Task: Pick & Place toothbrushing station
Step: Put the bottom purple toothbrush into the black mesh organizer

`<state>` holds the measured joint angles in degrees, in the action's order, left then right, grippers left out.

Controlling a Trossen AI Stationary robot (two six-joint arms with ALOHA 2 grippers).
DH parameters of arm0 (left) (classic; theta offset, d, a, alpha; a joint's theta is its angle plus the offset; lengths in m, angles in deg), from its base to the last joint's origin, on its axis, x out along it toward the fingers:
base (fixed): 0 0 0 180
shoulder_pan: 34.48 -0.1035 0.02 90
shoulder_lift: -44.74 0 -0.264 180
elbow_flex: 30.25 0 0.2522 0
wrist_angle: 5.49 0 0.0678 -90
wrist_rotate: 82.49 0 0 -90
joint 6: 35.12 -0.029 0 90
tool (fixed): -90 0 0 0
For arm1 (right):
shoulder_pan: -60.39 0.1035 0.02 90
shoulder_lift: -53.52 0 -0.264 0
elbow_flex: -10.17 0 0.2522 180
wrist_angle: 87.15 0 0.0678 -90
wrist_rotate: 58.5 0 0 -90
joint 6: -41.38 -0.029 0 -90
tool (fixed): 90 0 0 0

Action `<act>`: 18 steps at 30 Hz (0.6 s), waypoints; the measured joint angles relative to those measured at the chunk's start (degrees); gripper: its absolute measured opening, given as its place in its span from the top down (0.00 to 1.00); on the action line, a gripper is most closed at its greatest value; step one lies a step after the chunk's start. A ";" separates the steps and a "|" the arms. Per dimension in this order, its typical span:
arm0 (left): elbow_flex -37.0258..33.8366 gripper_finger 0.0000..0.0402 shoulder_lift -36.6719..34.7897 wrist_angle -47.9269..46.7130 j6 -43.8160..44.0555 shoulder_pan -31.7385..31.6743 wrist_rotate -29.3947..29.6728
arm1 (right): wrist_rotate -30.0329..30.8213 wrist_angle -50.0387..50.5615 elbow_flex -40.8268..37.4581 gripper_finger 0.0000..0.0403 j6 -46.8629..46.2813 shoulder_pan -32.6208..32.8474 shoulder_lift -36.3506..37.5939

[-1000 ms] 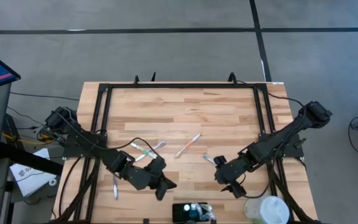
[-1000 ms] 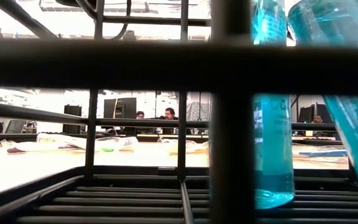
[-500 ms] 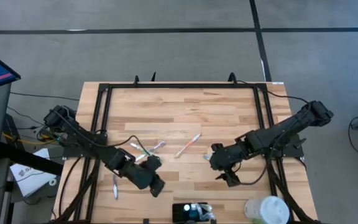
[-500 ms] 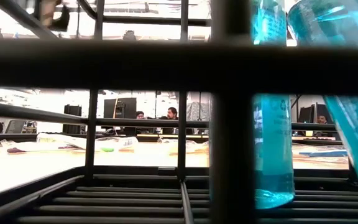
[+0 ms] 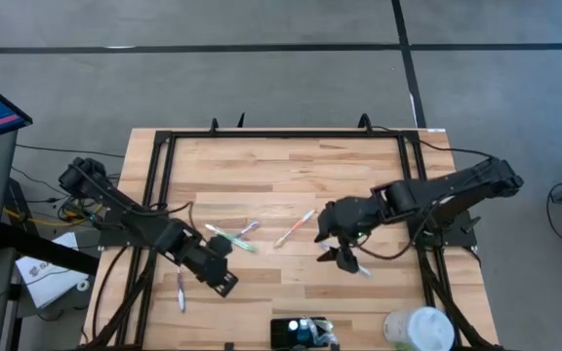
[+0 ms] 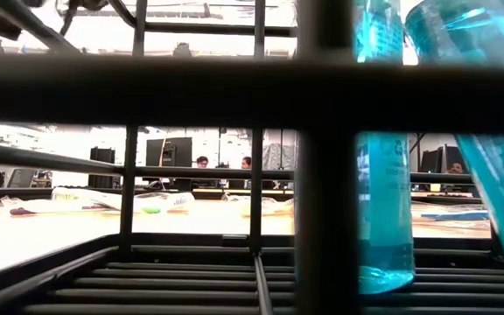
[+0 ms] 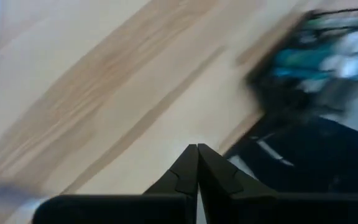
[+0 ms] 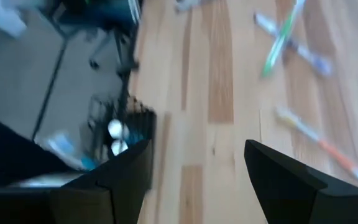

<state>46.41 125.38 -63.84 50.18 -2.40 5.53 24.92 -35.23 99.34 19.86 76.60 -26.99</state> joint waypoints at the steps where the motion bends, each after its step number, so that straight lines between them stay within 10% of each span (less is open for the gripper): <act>1: 0.00 1.00 -0.28 -2.44 0.93 0.30 -0.62 | -0.01 -0.77 0.91 0.38 0.00 -0.32 0.00; 8: 0.00 1.00 -1.17 -19.21 6.94 1.70 -1.71 | -0.16 -5.84 4.49 0.38 -1.37 -3.37 0.00; 18: -10.21 1.00 -1.25 -18.78 9.09 1.38 -9.23 | -0.09 -7.06 4.64 0.38 -2.11 -5.19 -0.58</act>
<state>36.19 124.13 -82.62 59.27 -1.02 -3.70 24.83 -42.29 103.98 17.75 71.40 -27.57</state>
